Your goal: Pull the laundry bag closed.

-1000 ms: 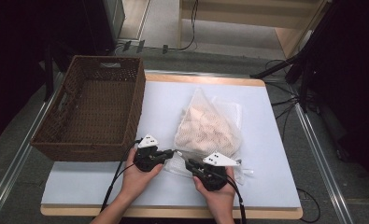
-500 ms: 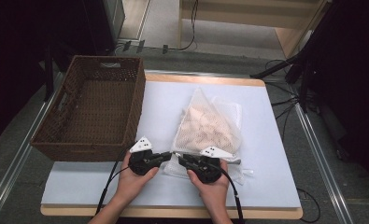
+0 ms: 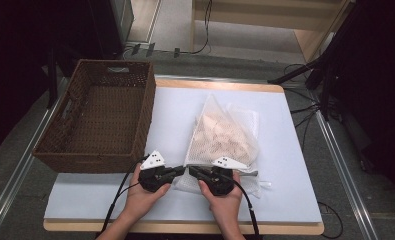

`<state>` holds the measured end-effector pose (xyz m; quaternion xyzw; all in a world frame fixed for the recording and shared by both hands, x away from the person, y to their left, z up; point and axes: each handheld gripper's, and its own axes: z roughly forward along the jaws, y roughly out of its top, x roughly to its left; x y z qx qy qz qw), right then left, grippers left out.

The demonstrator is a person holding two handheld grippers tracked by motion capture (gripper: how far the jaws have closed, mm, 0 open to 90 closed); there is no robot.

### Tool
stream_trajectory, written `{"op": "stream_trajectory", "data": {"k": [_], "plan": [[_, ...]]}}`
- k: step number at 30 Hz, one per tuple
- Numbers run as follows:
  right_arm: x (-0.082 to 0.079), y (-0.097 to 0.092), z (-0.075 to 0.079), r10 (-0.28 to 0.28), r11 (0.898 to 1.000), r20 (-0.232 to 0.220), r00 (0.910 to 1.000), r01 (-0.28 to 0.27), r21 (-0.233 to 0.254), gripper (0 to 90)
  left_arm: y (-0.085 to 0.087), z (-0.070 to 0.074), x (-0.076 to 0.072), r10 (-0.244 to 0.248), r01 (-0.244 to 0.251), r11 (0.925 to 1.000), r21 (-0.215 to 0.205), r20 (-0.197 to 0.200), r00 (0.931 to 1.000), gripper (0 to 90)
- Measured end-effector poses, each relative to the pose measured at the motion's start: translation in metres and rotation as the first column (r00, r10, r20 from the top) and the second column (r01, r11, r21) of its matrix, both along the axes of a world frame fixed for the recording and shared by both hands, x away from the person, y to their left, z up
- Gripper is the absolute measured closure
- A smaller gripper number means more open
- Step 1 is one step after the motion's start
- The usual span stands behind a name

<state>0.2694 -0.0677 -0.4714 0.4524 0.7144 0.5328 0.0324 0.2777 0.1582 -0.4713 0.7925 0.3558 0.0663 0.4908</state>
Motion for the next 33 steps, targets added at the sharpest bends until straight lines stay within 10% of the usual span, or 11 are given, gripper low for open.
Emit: {"op": "stream_trajectory", "data": {"k": [15,25,33], "plan": [[-0.005,-0.005,0.000,-0.032,0.999,0.025,0.9992,0.032,-0.014,87.3,0.006,0.001,-0.003,0.075,-0.075,0.9966,-0.036,0.008,0.9972,90.0],[-0.006,-0.008,0.002,-0.014,0.999,0.046,0.9988,0.012,0.034,87.2,0.001,0.001,0.000,-0.008,0.007,0.9991,-0.041,-0.023,0.9997,75.3],[-0.005,-0.006,-0.001,-0.004,0.999,0.035,0.9994,0.002,0.052,87.2,-0.002,-0.001,0.005,-0.036,0.034,0.9988,-0.036,-0.041,0.9985,88.9]]}}
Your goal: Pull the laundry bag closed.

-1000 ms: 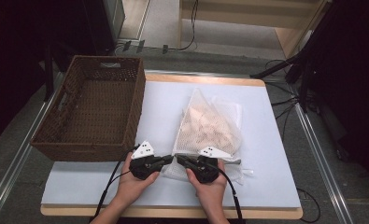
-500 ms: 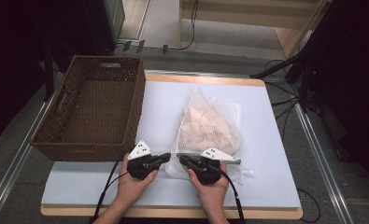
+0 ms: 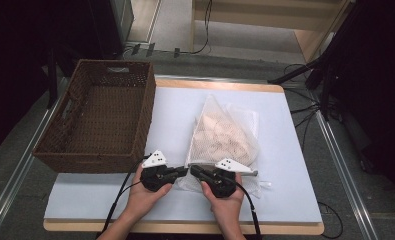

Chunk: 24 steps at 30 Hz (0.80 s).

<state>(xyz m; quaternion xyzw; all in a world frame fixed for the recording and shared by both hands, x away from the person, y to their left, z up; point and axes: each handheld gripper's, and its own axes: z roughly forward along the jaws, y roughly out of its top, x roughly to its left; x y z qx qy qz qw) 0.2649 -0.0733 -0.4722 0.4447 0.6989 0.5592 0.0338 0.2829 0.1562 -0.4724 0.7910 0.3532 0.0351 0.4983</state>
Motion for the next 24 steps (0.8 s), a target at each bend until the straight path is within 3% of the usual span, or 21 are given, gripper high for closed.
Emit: {"op": "stream_trajectory", "data": {"k": [3,7,11,17,24], "plan": [[0.001,0.001,-0.001,0.000,1.000,-0.008,1.0000,0.000,-0.009,87.2,0.000,0.001,-0.002,0.006,-0.006,0.9999,0.015,0.020,0.9998,89.8],[0.000,0.002,-0.002,-0.017,0.999,-0.016,0.9997,0.016,-0.034,87.2,0.004,0.001,-0.002,0.014,-0.014,0.9997,-0.019,0.009,0.9999,90.0],[-0.002,0.002,-0.001,-0.026,0.998,-0.011,0.9996,0.026,-0.052,87.4,0.004,0.001,-0.005,0.032,-0.032,0.9995,-0.006,0.034,0.9989,90.0],[-0.004,-0.006,-0.003,-0.057,0.996,-0.010,0.9983,0.056,-0.068,87.4,0.010,0.002,-0.005,0.057,-0.056,0.9975,-0.042,0.019,0.9982,90.0],[-0.009,-0.016,-0.002,-0.078,0.992,0.006,0.9970,0.078,-0.097,87.3,0.009,0.002,-0.008,0.064,-0.063,0.9977,-0.026,0.044,0.9970,90.0]]}}
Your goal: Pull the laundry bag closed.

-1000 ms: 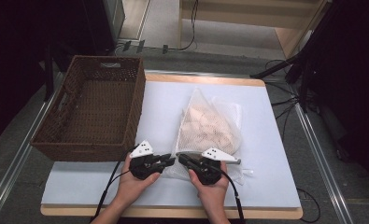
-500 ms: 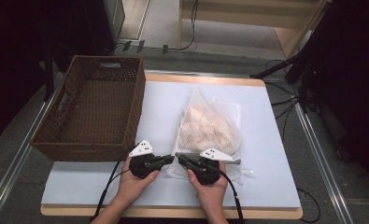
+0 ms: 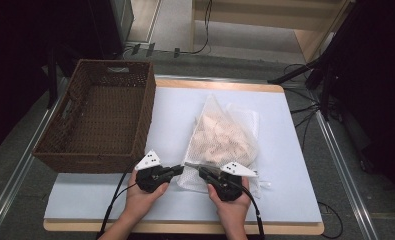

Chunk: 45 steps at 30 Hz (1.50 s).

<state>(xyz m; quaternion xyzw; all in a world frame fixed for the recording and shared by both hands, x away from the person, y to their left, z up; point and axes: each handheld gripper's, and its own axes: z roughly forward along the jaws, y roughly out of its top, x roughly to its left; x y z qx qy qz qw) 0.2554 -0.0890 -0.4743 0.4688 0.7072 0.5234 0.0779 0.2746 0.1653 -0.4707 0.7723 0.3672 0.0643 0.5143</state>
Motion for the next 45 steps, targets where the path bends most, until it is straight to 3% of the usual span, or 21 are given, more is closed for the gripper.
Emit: {"op": "stream_trajectory", "data": {"k": [16,27,33,45], "plan": [[-0.011,-0.040,0.004,-0.053,0.998,0.015,0.9985,0.054,-0.041,87.2,0.000,0.000,-0.003,0.011,-0.011,0.9999,-0.005,0.024,0.9996,90.0],[-0.014,-0.065,0.005,-0.094,0.995,0.016,0.9955,0.094,-0.043,87.3,0.000,0.000,-0.004,0.016,-0.016,0.9999,-0.001,0.029,0.9995,90.0],[-0.016,-0.084,0.007,-0.146,0.989,0.018,0.9892,0.146,-0.032,87.2,0.001,0.000,-0.003,0.022,-0.022,0.9996,-0.015,0.023,0.9995,90.0],[-0.018,-0.122,0.006,-0.225,0.974,0.013,0.9743,0.225,-0.012,87.3,0.000,0.000,-0.003,0.018,-0.018,0.9998,-0.005,0.025,0.9995,90.0]]}}
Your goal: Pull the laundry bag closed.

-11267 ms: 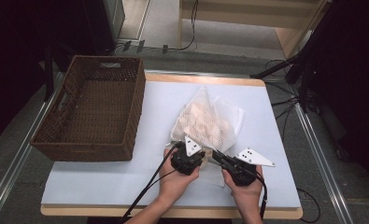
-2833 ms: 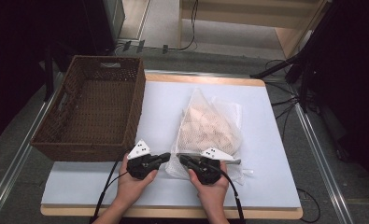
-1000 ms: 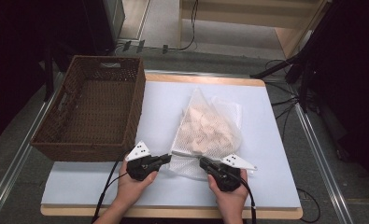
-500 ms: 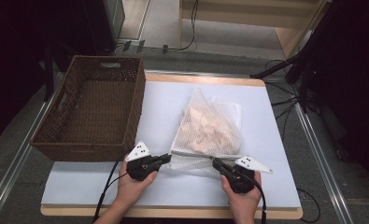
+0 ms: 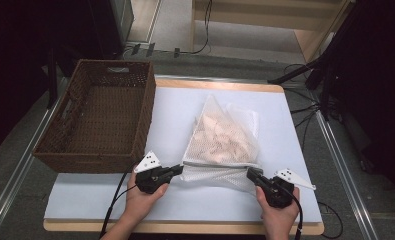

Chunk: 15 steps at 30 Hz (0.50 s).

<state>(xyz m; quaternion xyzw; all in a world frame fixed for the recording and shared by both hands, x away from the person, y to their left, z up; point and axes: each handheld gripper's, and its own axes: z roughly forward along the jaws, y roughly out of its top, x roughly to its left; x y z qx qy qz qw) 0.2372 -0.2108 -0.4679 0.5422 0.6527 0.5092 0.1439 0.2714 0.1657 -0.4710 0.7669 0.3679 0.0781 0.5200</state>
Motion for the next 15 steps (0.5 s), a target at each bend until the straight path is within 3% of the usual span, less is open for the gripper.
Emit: {"op": "stream_trajectory", "data": {"k": [8,15], "plan": [[-0.008,-0.032,0.000,-0.083,0.997,-0.001,0.9966,0.083,-0.003,87.3,-0.001,0.000,0.000,-0.002,0.002,1.0000,-0.002,-0.004,1.0000,90.0],[-0.013,-0.051,0.000,-0.110,0.994,-0.005,0.9939,0.110,0.004,87.3,-0.005,0.000,-0.001,-0.021,0.021,0.9994,0.028,0.009,0.9997,90.0]]}}
